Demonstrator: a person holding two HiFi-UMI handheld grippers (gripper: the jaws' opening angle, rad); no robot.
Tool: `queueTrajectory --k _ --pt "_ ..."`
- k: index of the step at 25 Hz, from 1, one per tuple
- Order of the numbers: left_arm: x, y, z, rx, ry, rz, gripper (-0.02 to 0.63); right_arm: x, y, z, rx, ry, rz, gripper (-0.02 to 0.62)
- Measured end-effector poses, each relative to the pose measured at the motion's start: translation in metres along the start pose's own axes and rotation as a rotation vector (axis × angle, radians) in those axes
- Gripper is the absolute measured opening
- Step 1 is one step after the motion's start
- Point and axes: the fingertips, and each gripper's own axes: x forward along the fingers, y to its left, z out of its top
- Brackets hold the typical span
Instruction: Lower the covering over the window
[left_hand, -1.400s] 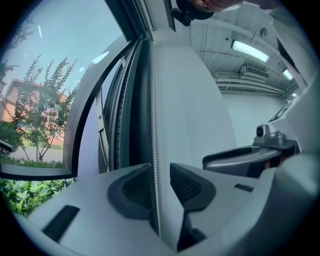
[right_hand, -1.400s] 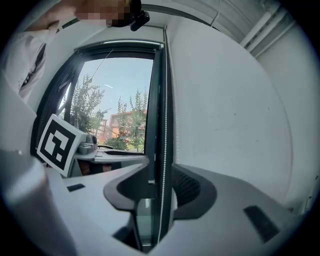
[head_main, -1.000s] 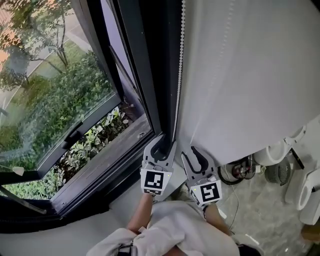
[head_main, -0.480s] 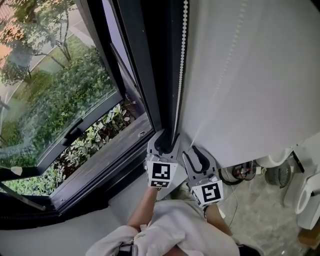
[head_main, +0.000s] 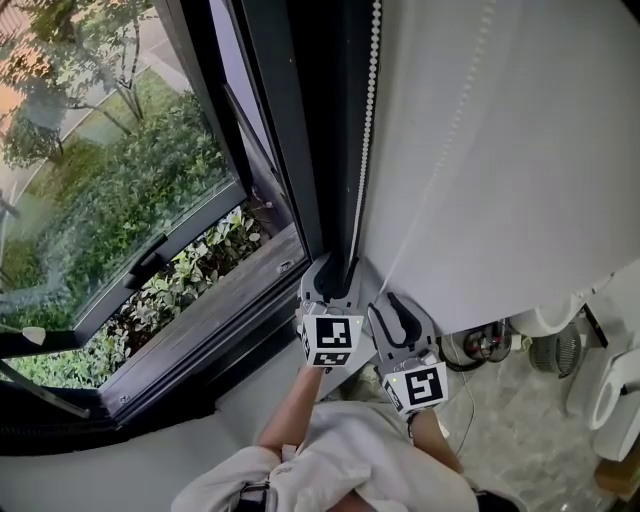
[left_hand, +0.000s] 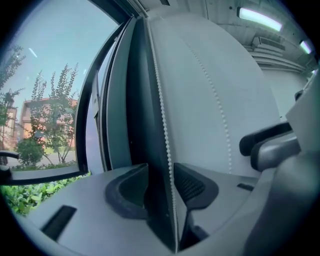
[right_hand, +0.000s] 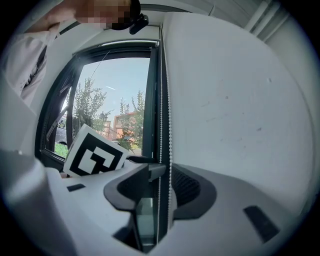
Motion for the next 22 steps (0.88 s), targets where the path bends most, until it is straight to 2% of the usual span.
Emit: queueTrajectory --k 2,10,18,22 --pt "-0.001 0.003 -0.001 0.007 0.000 0.017 0.113 -0.002 0.000 0.000 0.000 0.000 -0.003 0.140" --pt "-0.008 -0.003 0.001 -0.021 -0.011 -0.063 0.023 -0.004 0.008 0.004 -0.003 -0.008 0.002 0.140" --pt "-0.033 -0.013 -0.001 -0.061 -0.035 -0.156 0.020 -0.002 0.020 0.023 -0.045 -0.049 0.031 0.140" --pt "-0.049 -0.016 -0.002 -0.094 -0.035 -0.204 0.020 -0.001 0.029 0.039 -0.067 -0.081 0.066 0.112"
